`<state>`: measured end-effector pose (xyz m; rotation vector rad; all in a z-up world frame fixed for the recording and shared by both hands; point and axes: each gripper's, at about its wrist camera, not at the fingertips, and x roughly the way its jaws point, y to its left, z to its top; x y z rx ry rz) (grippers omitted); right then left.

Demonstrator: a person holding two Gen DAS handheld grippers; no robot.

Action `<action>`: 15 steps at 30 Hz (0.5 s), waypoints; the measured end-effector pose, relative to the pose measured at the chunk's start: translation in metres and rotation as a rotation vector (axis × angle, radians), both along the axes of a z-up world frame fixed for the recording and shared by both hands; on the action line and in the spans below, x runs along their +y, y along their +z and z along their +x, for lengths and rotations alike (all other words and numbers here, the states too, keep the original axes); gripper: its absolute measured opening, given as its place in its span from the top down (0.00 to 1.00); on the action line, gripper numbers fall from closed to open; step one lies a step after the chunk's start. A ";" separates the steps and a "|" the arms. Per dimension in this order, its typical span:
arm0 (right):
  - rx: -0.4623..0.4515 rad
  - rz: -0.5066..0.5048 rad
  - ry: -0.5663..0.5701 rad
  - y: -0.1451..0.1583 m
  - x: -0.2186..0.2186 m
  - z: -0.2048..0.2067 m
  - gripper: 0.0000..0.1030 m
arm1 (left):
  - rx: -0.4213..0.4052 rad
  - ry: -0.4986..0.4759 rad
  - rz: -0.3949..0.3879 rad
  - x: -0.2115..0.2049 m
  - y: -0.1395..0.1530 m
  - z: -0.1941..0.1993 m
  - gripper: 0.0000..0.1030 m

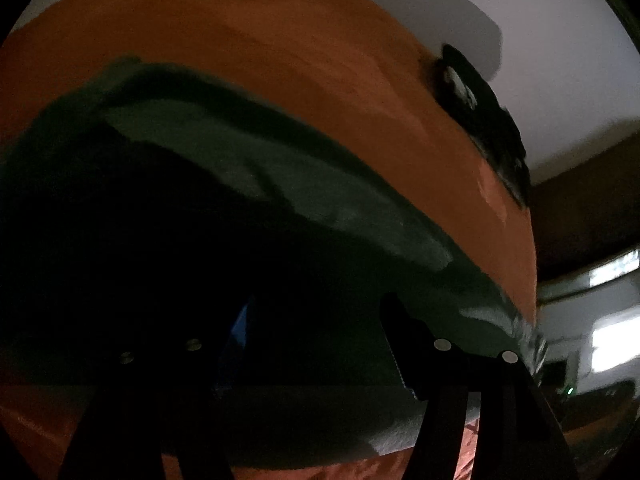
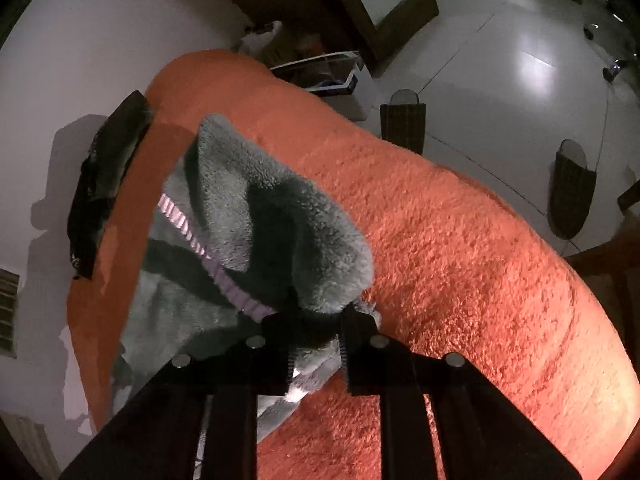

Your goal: Fold clothes

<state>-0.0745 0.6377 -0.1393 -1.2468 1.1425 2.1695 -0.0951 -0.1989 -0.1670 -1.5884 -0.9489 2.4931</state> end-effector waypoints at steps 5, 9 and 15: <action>-0.015 0.350 -0.129 0.062 -0.025 0.019 0.51 | 0.044 0.054 -0.129 -0.029 0.026 0.019 0.36; 0.101 0.540 0.080 0.087 -0.083 -0.010 0.51 | 0.080 0.148 -0.189 -0.073 0.048 0.029 0.36; 0.207 0.258 0.507 0.062 -0.181 -0.081 0.51 | 0.033 0.094 -0.407 -0.132 0.050 -0.015 0.30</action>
